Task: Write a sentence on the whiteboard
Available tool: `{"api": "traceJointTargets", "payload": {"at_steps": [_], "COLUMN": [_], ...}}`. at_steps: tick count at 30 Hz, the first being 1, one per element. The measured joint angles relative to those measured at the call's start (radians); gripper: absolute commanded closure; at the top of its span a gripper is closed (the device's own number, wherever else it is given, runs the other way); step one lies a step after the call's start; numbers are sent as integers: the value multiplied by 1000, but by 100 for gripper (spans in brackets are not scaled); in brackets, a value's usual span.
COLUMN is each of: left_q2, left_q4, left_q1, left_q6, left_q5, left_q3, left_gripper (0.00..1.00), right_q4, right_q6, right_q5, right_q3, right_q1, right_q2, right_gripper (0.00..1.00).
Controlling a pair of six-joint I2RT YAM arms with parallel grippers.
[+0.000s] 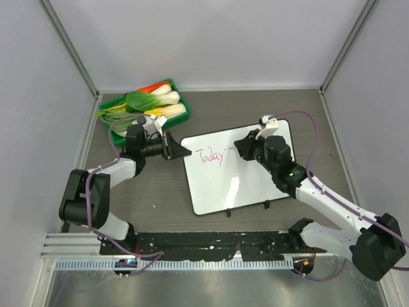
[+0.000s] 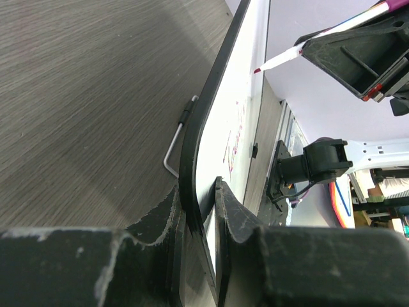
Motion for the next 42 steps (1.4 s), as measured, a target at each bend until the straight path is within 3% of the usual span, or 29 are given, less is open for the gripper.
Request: {"api": "traceJointTargets", "payload": {"at_steps": [42], "left_q2": [0], "left_q4": [-14], "left_q1": [-1], "left_q6": [3], "left_q5": [-1], "left_q3": [3], "left_gripper": [100], "right_q4": [-32], "right_q6": [-3], "right_q5": [3], "right_q3": [-47], "right_q1": [0], "right_q2": [-45], "right_gripper": [99]}}
